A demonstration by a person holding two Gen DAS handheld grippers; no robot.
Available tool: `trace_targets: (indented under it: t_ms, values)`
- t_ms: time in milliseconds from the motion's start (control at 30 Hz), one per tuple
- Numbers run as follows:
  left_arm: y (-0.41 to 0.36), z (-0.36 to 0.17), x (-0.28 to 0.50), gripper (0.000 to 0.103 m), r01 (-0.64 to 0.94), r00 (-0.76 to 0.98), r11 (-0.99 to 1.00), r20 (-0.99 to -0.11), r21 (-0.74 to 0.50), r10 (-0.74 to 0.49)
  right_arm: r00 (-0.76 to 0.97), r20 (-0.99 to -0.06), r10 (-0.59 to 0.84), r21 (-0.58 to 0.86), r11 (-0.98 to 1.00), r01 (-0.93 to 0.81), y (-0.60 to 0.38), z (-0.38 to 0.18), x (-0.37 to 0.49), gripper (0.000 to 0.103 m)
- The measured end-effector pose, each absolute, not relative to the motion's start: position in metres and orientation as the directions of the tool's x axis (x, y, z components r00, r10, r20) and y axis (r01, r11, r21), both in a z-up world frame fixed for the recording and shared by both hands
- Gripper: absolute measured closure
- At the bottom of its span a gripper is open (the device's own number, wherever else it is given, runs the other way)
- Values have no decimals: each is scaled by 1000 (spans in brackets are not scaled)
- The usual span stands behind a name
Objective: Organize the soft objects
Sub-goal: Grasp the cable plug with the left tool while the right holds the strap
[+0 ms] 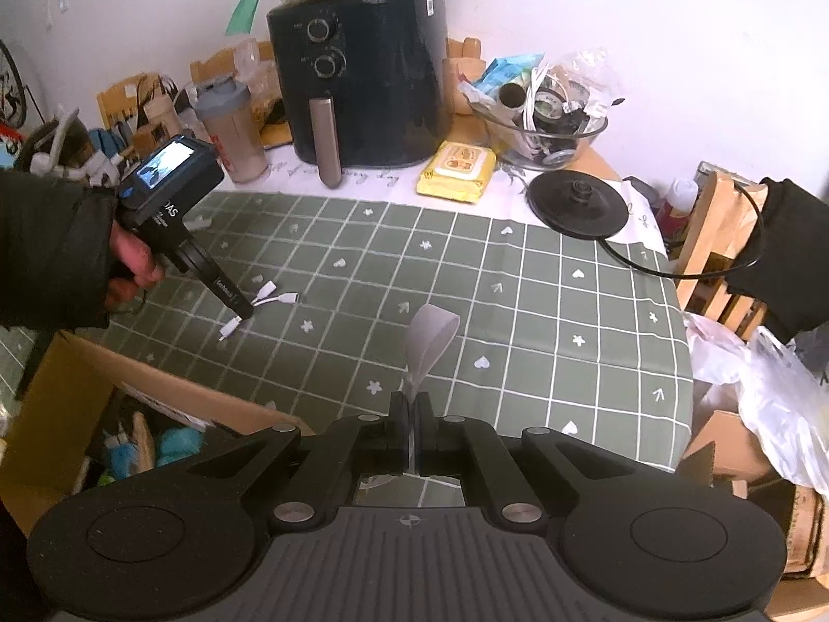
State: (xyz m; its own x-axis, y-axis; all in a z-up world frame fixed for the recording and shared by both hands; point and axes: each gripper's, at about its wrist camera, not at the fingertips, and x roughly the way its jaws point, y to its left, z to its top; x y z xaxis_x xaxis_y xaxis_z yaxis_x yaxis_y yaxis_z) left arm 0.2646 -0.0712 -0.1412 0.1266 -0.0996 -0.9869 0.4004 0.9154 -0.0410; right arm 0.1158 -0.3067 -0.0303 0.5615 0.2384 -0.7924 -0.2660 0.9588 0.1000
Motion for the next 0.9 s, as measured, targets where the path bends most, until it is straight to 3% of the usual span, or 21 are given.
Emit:
trace_targets:
  t_ms: [567,900]
  values:
    - [-34,-43,233,98,352,307,925,-915,-145,-260,515,-730,449,317,890,-327,-302,-8,117,99]
    - [-20,-6,190,98,305,343,919,-871,-251,-352,438,-720,537,373,833,-409,-276,-13,108,99]
